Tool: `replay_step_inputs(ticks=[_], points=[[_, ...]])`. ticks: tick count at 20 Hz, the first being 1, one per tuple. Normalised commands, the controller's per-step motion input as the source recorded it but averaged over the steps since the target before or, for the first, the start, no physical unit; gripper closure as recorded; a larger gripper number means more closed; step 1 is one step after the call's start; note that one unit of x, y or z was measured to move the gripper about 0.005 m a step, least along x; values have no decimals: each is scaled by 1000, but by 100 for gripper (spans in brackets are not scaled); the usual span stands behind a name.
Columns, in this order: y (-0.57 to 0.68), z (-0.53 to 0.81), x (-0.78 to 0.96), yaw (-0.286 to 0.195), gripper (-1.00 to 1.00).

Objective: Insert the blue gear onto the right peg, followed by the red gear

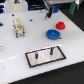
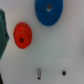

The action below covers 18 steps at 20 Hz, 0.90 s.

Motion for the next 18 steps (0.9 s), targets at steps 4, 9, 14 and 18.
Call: replay_step_inputs(ticks=[4, 9, 14, 18], points=[[67, -565, -115, 0, -100], [20, -527, -182, 0, -100], [-17, -478, -174, 0, -100], [-78, -456, -196, 0, -100]])
